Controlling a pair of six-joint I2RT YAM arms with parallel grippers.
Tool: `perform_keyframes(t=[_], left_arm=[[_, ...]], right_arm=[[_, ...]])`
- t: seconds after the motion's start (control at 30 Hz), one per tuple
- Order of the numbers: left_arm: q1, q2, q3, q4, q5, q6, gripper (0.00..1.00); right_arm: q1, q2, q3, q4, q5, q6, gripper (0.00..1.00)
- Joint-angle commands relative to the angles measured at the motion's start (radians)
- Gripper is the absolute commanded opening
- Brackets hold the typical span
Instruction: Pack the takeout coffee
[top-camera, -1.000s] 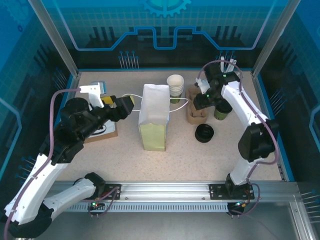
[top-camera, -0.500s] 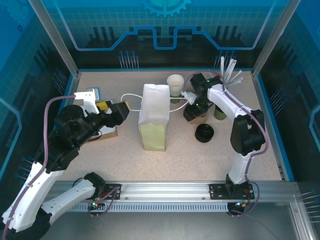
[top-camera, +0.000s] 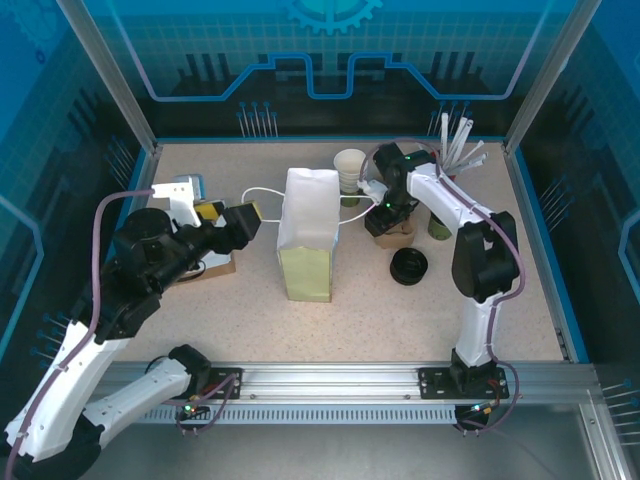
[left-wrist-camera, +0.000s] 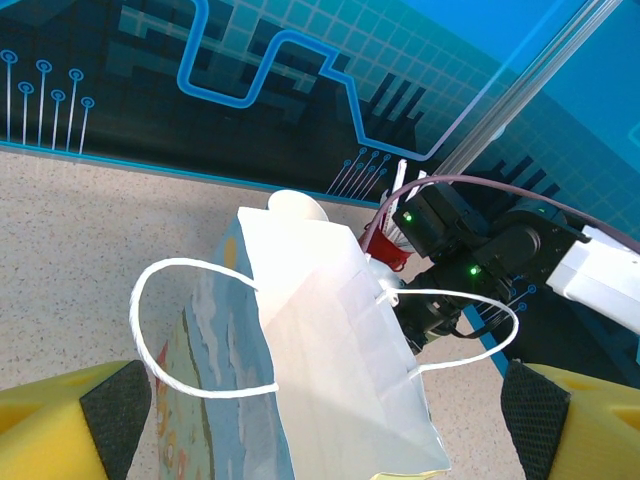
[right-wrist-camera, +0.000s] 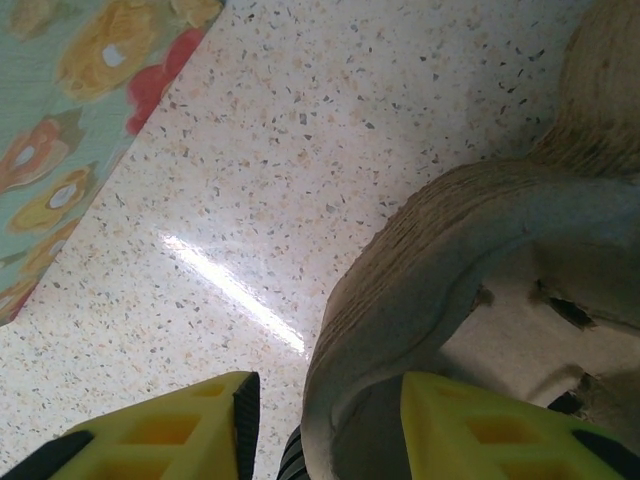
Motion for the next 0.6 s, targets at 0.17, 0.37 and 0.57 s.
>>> perform_keyframes(t=[0.17,0.37,0.57], left_arm=[[-0.002,0.001,-0.003,-0.008,-0.020,0.028,0.94],[-0.001,0.002,-0.001,-0.009,-0.018,0.027,0.94],[-0.003,0.002,0.004,-0.009,-0.018,0.028,0.94]], right_arm=[[0.011,0.026,0.037,-0.040,0.005,-0.009,0.38],[0.010,0.033,0.050,-0.059,0.026,-0.009,0.38],[0.009,0.048,0.055,-0.079,0.039,-0.012,0.38]])
